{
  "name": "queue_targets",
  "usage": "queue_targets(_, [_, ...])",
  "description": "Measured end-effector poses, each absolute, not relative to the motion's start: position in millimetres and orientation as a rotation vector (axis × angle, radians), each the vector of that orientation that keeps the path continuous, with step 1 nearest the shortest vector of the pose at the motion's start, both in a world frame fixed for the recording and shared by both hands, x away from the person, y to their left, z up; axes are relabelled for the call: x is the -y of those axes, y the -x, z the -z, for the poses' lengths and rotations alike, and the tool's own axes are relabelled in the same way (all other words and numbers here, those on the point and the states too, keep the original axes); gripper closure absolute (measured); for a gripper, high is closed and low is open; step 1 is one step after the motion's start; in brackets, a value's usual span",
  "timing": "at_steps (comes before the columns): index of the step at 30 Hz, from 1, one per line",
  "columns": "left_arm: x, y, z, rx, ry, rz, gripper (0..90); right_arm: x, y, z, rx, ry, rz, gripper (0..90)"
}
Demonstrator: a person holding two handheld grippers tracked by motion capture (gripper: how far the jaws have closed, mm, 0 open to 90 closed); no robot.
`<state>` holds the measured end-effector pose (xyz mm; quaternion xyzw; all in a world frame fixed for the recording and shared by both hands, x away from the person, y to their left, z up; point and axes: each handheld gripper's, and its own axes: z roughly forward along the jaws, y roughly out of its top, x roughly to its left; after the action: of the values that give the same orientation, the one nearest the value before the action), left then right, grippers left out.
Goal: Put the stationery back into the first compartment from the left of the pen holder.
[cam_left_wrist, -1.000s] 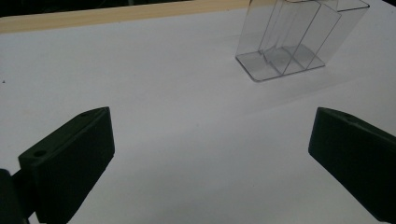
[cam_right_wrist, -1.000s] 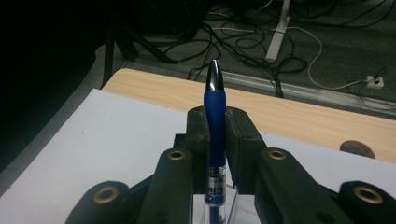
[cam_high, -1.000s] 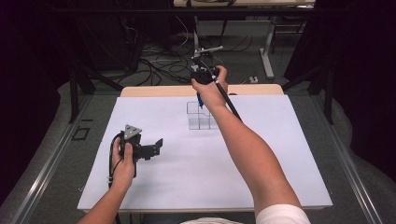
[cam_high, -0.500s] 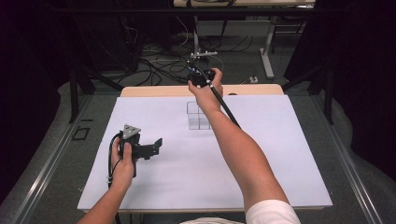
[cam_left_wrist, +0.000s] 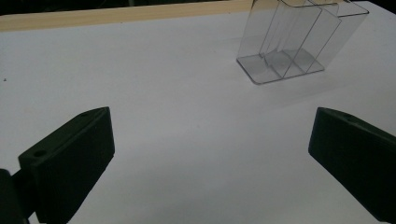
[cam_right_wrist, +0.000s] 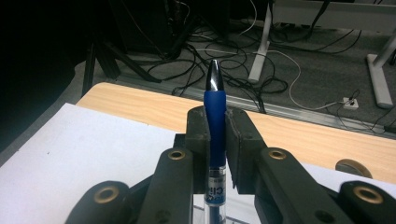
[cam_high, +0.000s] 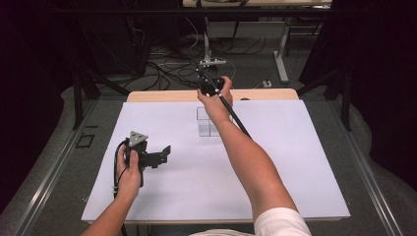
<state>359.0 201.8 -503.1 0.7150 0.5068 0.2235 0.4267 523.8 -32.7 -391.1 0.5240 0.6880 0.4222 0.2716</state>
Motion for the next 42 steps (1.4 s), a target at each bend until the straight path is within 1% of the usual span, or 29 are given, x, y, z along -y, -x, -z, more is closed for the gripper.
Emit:
queue_targets(16, [-204,-359,503,-1.260,-1.791,-0.556,0.2,23,-534,410,-1.875,-1.432,-1.125,80.2])
queue_targets(42, [-205,-360,503,-1.263,-1.786,-0.556,0.2,14,-538,424,-1.904,-1.415,-1.107,80.1])
